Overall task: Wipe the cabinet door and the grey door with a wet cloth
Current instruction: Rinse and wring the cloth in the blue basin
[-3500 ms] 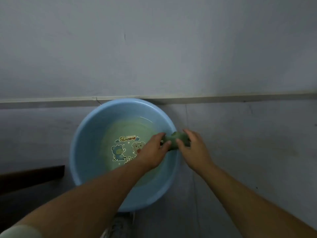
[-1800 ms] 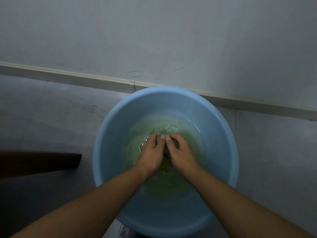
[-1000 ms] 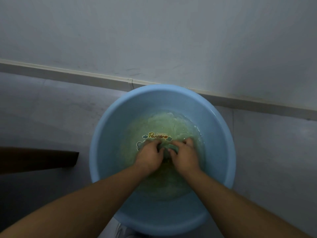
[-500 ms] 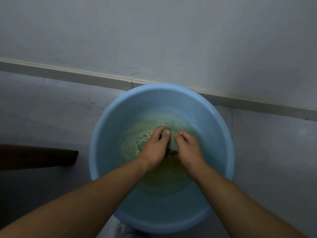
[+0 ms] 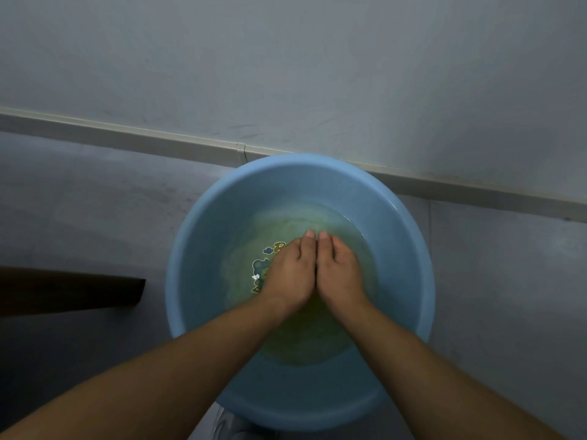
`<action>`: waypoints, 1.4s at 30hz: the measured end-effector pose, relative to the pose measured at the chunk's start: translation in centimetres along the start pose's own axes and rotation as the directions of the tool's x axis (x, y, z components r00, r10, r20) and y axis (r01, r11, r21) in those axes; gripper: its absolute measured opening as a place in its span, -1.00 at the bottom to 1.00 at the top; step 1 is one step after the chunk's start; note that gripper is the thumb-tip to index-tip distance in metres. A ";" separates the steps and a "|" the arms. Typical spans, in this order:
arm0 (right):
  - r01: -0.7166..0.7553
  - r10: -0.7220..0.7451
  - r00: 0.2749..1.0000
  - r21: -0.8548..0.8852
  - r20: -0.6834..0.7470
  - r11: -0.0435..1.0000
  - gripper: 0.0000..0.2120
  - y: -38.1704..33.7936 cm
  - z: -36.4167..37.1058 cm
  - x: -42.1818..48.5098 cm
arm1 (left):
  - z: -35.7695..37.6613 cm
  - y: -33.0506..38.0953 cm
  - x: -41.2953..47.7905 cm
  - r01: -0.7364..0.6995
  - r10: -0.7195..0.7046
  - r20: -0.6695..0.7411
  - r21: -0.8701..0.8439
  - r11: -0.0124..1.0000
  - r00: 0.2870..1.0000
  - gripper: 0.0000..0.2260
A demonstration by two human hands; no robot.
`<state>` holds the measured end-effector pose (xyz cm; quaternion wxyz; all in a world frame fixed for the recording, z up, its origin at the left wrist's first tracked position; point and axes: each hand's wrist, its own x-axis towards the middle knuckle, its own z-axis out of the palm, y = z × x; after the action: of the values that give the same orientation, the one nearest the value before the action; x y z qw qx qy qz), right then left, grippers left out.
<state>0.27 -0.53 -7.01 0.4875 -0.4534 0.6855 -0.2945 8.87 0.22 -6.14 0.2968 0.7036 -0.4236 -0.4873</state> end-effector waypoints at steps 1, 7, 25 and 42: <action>0.006 -0.006 1.000 -0.015 0.011 1.000 -0.64 -0.1 0.0 0.2 | -0.1 0.1 0.0 -0.002 0.002 -0.001 0.007 1.000 1.000 -0.56; 0.030 -0.026 0.999 -0.095 0.045 0.995 -0.59 -0.1 0.0 0.8 | 0.0 0.0 0.3 0.000 0.000 -0.003 0.071 0.997 1.000 -0.53; -0.127 0.125 0.989 0.022 0.079 0.992 -0.59 0.1 0.8 -0.5 | -1.0 -0.3 -0.5 -0.036 0.025 0.061 0.182 0.983 0.998 -0.54; -0.150 0.155 0.982 -0.046 0.112 0.988 -0.64 -1.4 -1.0 -0.6 | -1.2 1.2 -0.4 0.120 -0.134 0.143 0.105 0.987 0.981 -0.63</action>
<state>-0.12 -0.60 -5.23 0.5388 -0.4249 0.6944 -0.2169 9.57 0.05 -4.58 0.1981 0.7040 -0.4219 -0.5358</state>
